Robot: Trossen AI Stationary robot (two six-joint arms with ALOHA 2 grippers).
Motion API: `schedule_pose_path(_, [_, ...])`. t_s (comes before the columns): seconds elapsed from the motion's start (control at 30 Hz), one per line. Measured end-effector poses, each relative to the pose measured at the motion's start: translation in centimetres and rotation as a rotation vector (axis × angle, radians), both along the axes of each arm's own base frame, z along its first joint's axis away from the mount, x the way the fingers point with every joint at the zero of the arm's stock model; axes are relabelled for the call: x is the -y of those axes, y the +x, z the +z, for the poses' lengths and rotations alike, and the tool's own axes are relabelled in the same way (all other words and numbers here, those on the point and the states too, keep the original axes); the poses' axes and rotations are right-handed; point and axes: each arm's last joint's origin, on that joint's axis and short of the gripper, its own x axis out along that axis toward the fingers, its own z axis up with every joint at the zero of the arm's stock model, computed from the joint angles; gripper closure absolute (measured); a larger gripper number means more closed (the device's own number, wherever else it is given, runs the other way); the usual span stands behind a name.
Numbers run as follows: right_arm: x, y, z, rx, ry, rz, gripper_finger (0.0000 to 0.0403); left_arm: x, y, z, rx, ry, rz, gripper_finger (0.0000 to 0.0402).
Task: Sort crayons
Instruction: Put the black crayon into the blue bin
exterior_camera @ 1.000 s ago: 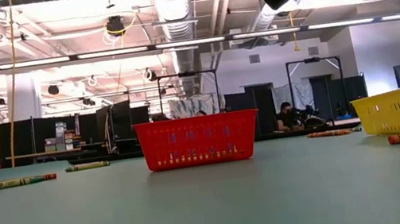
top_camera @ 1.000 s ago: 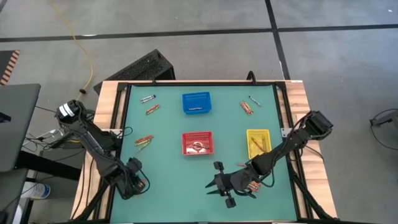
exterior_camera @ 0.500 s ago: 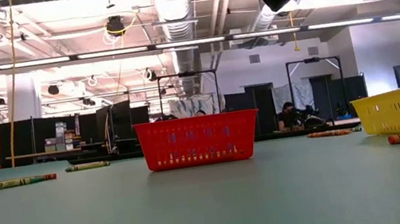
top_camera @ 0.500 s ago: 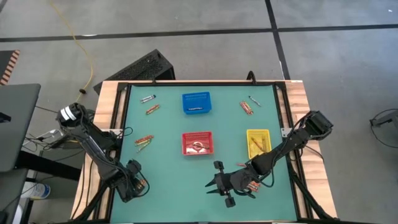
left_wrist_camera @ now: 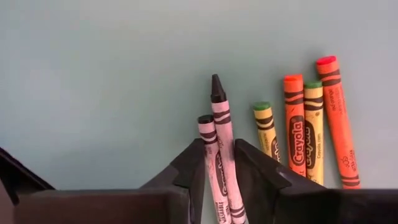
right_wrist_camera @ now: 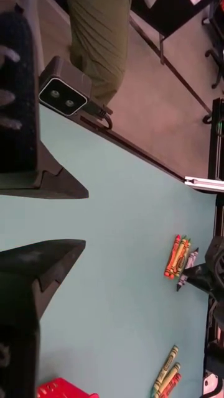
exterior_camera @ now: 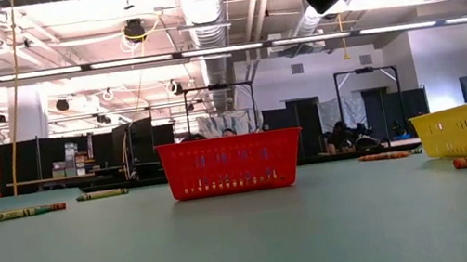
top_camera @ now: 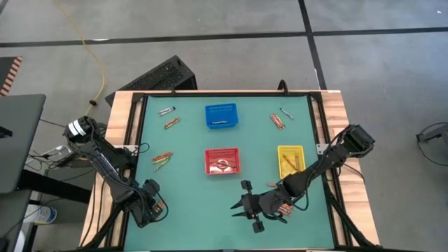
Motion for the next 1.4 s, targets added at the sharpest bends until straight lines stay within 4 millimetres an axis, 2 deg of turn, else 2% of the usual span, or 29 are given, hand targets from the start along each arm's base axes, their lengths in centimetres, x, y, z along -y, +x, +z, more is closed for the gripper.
schedule_pose_path(0.57, [0.0,0.0,0.0,0.001,0.002,-0.003,0.0294,-0.4,0.2,0.0,0.058,0.072,-0.028,0.0335])
schedule_pose_path(1.07, [0.1,0.1,0.0,0.001,0.002,-0.006,0.0294,-2.3,2.3,0.1,0.084,0.120,-0.109,0.0335])
schedule_pose_path(1.4, [0.1,0.1,0.0,0.001,0.000,-0.005,0.0294,-2.9,4.8,2.4,0.165,0.181,-0.197,0.0304])
